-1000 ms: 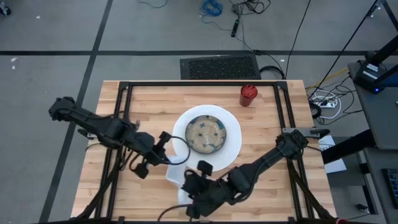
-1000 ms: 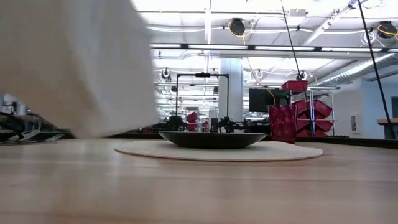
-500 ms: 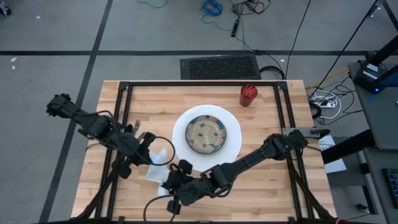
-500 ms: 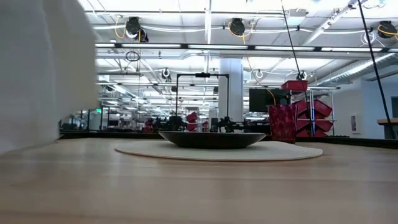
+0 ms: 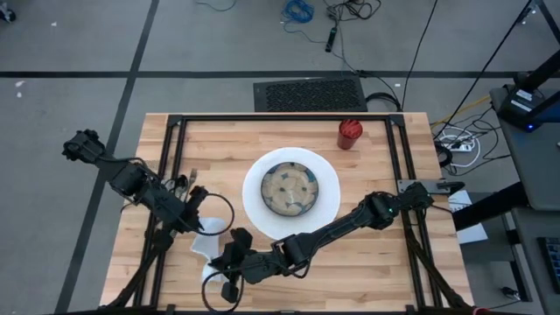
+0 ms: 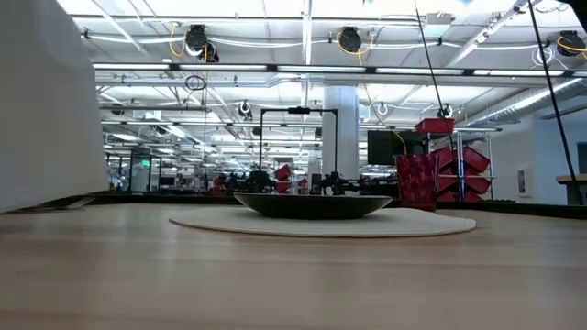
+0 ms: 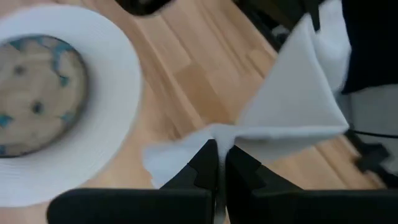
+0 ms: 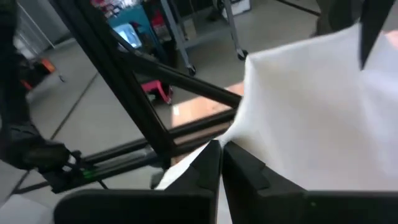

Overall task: Set table place
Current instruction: Fold the white table napkin

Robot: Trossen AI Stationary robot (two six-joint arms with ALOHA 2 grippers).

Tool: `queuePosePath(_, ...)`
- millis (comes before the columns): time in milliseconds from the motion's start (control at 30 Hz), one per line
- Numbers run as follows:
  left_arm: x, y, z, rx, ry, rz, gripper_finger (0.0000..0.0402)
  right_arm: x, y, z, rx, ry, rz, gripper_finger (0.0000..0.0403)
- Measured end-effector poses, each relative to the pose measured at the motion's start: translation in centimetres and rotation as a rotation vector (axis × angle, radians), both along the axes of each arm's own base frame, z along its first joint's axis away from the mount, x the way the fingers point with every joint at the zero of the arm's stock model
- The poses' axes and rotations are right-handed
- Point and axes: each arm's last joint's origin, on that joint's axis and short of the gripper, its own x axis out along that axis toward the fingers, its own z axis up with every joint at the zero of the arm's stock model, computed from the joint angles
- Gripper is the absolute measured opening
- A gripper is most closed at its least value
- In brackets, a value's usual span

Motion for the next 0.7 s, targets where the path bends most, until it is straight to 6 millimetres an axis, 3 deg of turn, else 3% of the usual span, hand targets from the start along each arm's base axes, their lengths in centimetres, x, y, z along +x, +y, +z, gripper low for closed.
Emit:
queuePosePath(100, 0.9, -0.3, -0.8, 0.025, -0.064, -0.019, 0.0000, -0.2, 0.0, -0.5, -0.005, 0.049, -0.022, 0.0000)
queuePosePath(433, 7.2, -0.7, -3.7, 0.084, -0.168, -0.052, 0.0000, -2.7, 1.8, -1.6, 0.076, 0.235, -0.130, 0.0000)
queuePosePath(533, 7.9, -0.5, -4.5, 0.091, -0.132, -0.056, 0.0000, -3.2, 2.5, -1.3, 0.072, 0.225, -0.127, 0.0000)
queuePosePath(700, 7.5, -0.3, -4.2, 0.063, -0.126, -0.067, 0.0000, -3.7, 2.9, -0.1, 0.058, 0.194, -0.106, 0.0000)
